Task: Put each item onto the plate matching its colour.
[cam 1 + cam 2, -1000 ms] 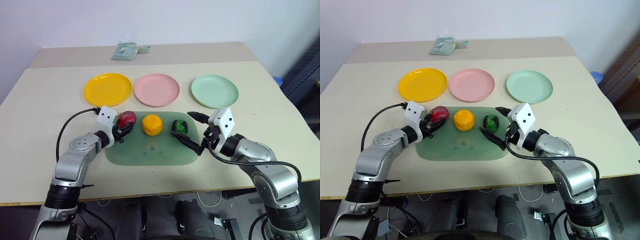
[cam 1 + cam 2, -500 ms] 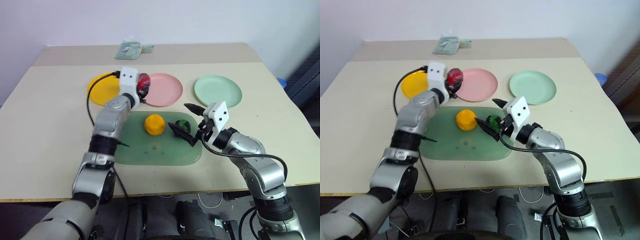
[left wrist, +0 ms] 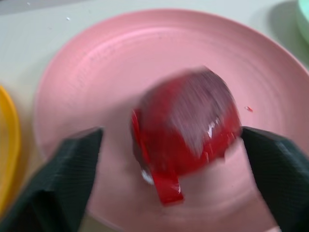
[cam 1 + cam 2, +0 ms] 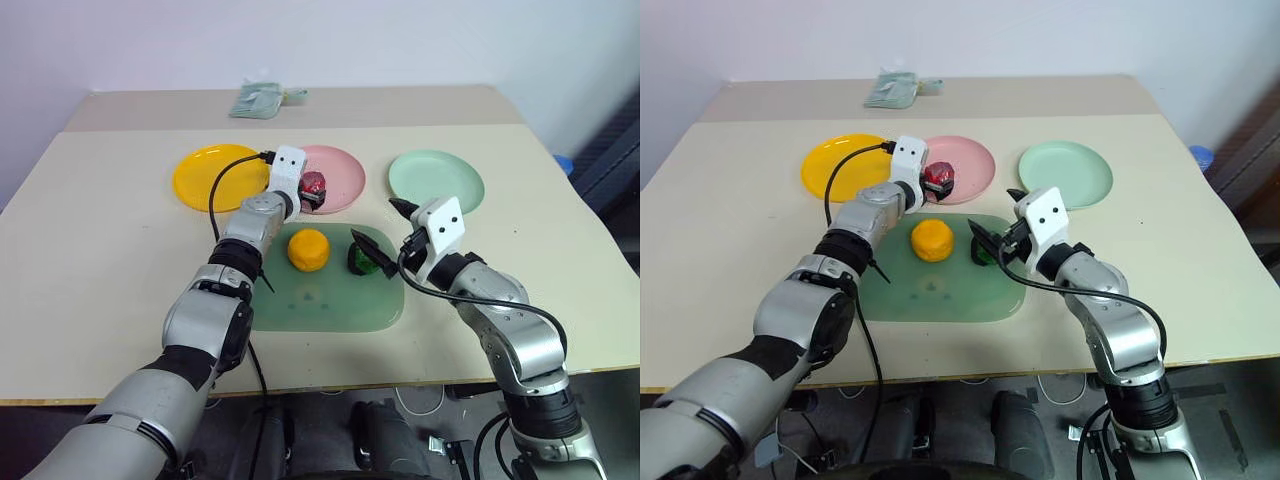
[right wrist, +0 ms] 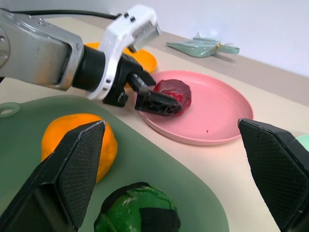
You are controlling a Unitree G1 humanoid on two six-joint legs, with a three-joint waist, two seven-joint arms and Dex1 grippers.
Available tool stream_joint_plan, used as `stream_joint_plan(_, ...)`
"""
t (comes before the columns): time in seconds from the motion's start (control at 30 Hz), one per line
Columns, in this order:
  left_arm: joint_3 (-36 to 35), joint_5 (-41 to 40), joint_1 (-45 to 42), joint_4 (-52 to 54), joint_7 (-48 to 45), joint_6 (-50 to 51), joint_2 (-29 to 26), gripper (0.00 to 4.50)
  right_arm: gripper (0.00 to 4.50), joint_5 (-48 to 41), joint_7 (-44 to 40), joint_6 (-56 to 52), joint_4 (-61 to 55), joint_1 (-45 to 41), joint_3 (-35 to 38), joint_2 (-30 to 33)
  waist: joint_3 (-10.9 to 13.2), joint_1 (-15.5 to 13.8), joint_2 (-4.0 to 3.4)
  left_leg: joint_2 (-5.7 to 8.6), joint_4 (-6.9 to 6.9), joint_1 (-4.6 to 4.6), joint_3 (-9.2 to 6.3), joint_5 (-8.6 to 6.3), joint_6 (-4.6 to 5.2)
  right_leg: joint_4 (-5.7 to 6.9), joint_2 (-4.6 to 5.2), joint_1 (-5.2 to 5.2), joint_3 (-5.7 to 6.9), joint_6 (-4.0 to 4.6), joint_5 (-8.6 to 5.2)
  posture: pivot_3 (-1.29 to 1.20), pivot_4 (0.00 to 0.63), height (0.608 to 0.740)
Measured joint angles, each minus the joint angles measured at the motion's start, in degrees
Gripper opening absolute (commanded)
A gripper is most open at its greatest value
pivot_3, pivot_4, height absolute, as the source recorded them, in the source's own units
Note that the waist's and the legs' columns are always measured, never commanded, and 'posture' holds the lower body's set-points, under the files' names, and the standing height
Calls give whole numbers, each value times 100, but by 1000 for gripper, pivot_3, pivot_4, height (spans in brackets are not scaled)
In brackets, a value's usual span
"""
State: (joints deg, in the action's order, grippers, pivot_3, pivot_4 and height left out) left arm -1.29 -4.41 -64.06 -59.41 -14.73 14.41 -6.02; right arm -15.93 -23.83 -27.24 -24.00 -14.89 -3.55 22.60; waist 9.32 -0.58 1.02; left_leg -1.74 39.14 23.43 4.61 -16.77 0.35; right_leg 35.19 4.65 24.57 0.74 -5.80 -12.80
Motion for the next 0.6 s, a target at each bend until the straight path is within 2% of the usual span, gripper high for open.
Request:
stream_joint_plan(0.07, -106, -78, 22, 195, -38, -151, -13, 4456, 4500, 1, 9, 0, 0, 0, -3, -21, 1, -4, 2, 0, 0, 1, -1, 0, 0, 0, 0, 0, 0, 0, 0, 0, 150, 740)
stream_joint_plan(0.17, -405, -409, 219, 1061, -245, -270, -41, 4456, 4500, -2, 16, -1, -5, -1, -7, -55, 1, 0, 2, -2, 0, 1, -1, 0, 0, 1, 2, 0, -1, 0, 0, 0, 150, 740)
stream_joint_plan(0.33, -508, -1010, 1551, 3268, -965, 265, -417, 4456, 4500, -4, -68, 14, -42, 22, -6, -40, 0, 116, -1, -7, -2, -5, -8, 1, -1, 14, 1, 0, -2, -1, 0, 0, 150, 740)
stream_joint_plan(0.47, -286, -1613, 3028, 5162, -2117, 1029, -1202, 4456, 4500, -16, -278, 75, -63, 175, 75, 126, 2, 151, -2, -12, -1, -7, -12, 2, -4, 18, 1, 1, -4, 0, 0, 0, 150, 740)
stream_joint_plan(0.6, 43, -1748, 3656, 6209, -2880, 1378, -1977, 4456, 4500, -17, -446, 172, -57, 212, 136, 167, 2, 88, -3, -10, 2, -9, -12, 3, -6, 17, 4, -3, -4, 24, -12, 0, 150, 740)
